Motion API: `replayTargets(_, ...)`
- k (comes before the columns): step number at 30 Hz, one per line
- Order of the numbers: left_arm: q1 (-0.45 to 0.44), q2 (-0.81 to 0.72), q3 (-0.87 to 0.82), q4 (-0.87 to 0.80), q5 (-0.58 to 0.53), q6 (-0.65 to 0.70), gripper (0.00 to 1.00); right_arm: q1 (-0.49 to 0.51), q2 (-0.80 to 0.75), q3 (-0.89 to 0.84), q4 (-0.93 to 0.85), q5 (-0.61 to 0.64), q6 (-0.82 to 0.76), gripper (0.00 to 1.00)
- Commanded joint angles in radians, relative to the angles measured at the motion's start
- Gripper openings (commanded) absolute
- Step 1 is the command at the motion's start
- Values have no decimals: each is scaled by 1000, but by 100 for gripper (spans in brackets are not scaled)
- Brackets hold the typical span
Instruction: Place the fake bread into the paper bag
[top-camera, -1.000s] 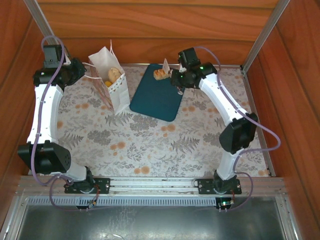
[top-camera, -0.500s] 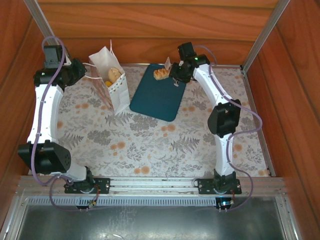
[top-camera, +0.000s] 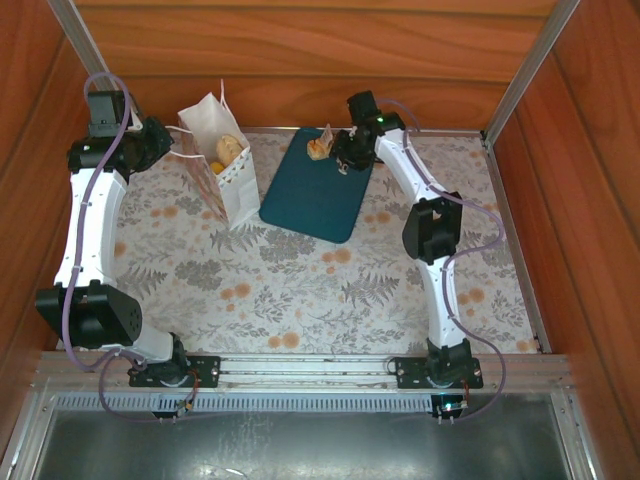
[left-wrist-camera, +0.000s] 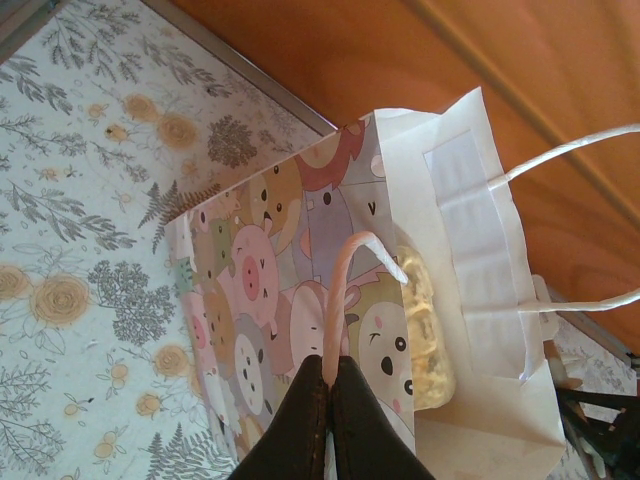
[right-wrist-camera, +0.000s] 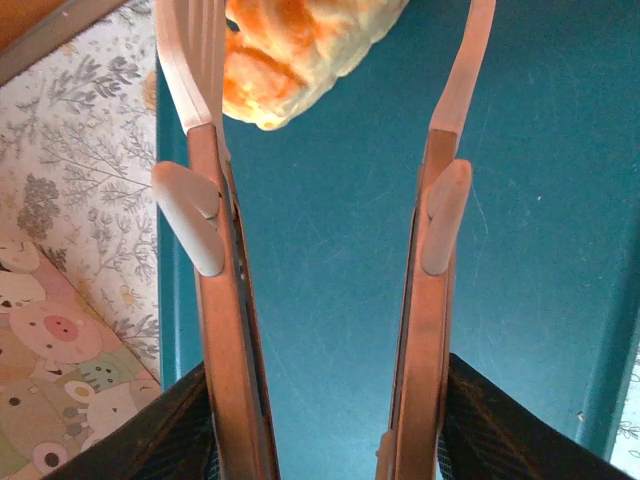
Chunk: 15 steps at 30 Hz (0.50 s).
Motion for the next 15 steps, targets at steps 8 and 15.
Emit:
replayTargets(8, 7, -29, -15, 4, 10, -7, 0, -7, 70, 77, 55, -47, 49, 54)
replayTargets(15, 6, -30, -19, 4, 8, -6, 0, -7, 97, 83, 107, -82, 51, 52)
